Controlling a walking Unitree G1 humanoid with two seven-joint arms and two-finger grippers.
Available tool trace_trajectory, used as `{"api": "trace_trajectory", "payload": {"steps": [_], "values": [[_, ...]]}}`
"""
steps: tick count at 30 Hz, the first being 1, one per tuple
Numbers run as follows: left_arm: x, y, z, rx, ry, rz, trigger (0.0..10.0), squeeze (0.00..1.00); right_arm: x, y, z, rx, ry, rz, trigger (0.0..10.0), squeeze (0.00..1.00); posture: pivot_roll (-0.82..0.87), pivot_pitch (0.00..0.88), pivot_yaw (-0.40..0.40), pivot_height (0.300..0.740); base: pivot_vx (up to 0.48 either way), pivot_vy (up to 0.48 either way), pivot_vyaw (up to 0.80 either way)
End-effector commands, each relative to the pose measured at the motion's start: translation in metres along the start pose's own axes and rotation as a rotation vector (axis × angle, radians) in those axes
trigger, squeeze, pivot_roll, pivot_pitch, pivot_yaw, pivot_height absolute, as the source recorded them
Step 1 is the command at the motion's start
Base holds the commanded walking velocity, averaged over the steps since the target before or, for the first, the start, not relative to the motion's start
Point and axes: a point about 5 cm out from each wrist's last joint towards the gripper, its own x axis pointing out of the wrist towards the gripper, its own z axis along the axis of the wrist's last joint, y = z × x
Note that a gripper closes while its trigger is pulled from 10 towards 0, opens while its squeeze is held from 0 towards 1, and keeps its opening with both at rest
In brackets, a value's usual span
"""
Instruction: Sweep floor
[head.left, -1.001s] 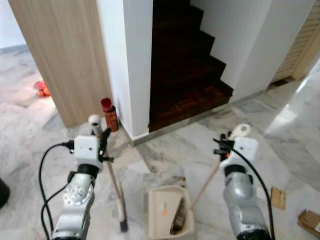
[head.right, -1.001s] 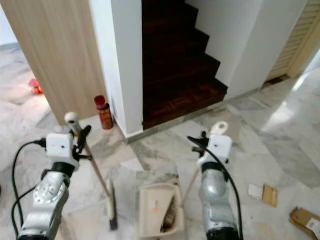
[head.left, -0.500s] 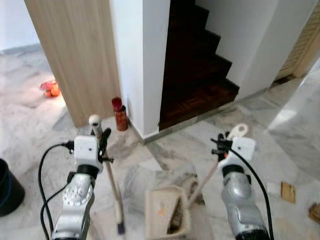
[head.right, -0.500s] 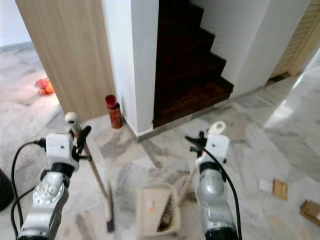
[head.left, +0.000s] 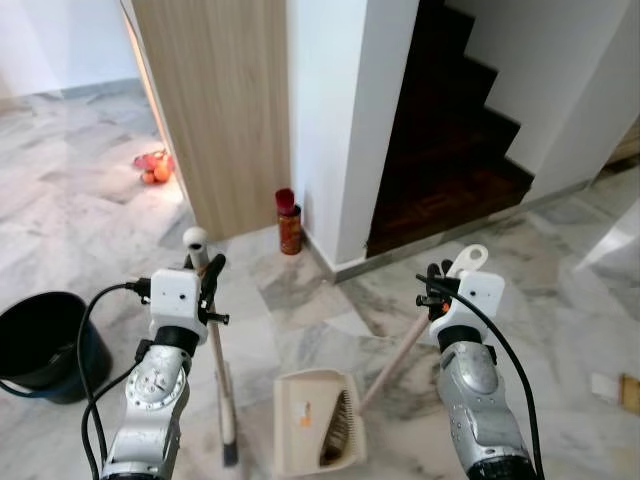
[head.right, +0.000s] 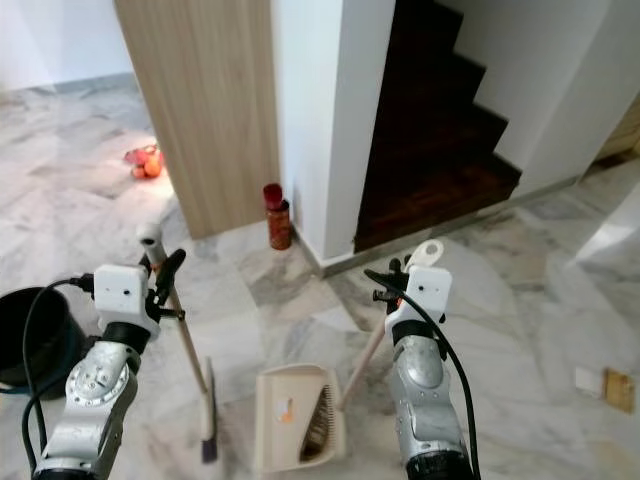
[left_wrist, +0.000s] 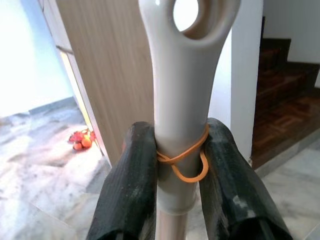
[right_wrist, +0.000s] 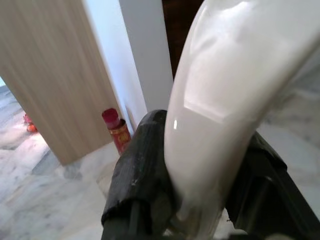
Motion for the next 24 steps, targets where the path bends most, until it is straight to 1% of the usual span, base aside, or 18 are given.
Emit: {"api": "trace_trajectory", "payload": {"steps": [1,6,7,18,24], "values": [[0.0043,0.0001,0.0108,0.000,-0.051,-0.005,10.0,0.00,0.0025,-0.0017,0.0102,-0.003,-0.046,-0.008,10.0,0.00,0.11,0.000,0.003,0.740,0.000,0.352,0.00],[0.0041,-0.0013,0.0108,-0.004,-0.051,-0.012,10.0,0.00,0.0022,-0.0005,0.0090,-0.014,-0.039,-0.003,10.0,0.00,0.11,0.000,0.004,0.740,0.000,0.354,0.00],[0.0044,-0.0016,0.0109,-0.005,-0.052,-0.013,10.0,0.00,0.0022,0.0005,0.0094,-0.029,-0.043,0.006,10.0,0.00,0.11,0.000,0.003,0.740,0.000,0.352,0.45],[0.0047,-0.0026,0.0108,-0.007,-0.049,-0.011,10.0,0.00,0.0032,0.0016,0.0100,-0.023,-0.038,0.016,10.0,0.00,0.12,0.000,-0.001,0.740,0.000,0.355,0.67],[0.0040,-0.0023,0.0106,-0.008,-0.046,-0.008,10.0,0.00,0.0025,0.0014,0.0092,-0.017,-0.032,0.020,10.0,0.00,0.12,0.000,-0.003,0.740,0.000,0.354,0.00]]}}
